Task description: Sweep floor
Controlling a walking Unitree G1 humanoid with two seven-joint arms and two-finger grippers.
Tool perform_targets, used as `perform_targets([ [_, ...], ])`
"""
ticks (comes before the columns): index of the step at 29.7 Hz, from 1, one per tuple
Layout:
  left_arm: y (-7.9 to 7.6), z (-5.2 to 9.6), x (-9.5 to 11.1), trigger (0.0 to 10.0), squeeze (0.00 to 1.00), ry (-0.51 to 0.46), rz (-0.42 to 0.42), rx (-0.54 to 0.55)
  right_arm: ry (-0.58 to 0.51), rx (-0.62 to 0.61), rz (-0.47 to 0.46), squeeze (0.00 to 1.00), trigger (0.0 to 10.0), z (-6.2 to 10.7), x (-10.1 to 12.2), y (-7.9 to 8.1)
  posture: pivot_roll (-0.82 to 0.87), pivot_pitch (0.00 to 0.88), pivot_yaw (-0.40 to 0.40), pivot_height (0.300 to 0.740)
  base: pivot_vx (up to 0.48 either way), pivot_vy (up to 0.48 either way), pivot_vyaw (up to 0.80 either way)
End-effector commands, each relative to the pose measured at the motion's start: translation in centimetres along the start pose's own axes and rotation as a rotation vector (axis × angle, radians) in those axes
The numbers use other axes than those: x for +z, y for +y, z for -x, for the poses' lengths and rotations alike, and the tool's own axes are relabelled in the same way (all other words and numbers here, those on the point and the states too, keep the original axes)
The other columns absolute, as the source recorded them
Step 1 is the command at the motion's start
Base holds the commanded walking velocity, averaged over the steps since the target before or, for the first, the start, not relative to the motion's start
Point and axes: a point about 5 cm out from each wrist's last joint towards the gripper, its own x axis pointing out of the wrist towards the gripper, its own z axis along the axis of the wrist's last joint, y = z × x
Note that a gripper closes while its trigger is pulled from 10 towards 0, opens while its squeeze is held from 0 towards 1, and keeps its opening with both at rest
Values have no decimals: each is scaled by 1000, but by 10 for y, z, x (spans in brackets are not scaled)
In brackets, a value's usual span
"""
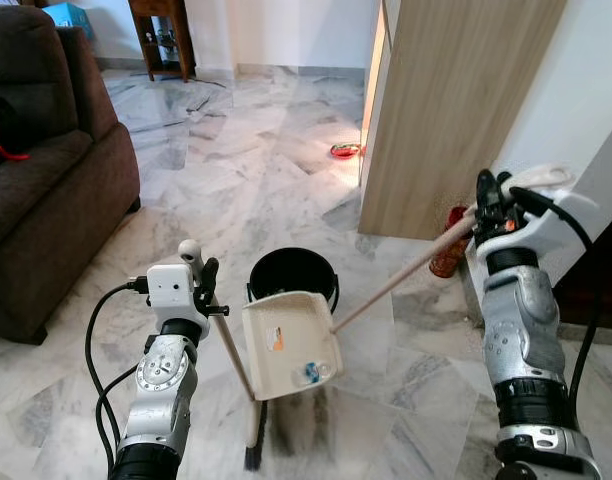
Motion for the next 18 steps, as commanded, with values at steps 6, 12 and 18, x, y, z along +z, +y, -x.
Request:
perform_targets([
  [6,-5,-2,10,10000,0,-53,-28,-32,-130,20,-67,0,10000,-13,30,16,46,0,-3,740,0,0,0],
  [12,-5,-2,11,10000,0,-56,-29,-32,-148,-7,-10,0,10000,-14,32,14,51,0,-2,740,0,0,0],
  [18,-5,-2,11,10000,0,-56,-31,-31,-187,-35,35,0,10000,-13,36,14,52,0,-2,740,0,0,0],
])
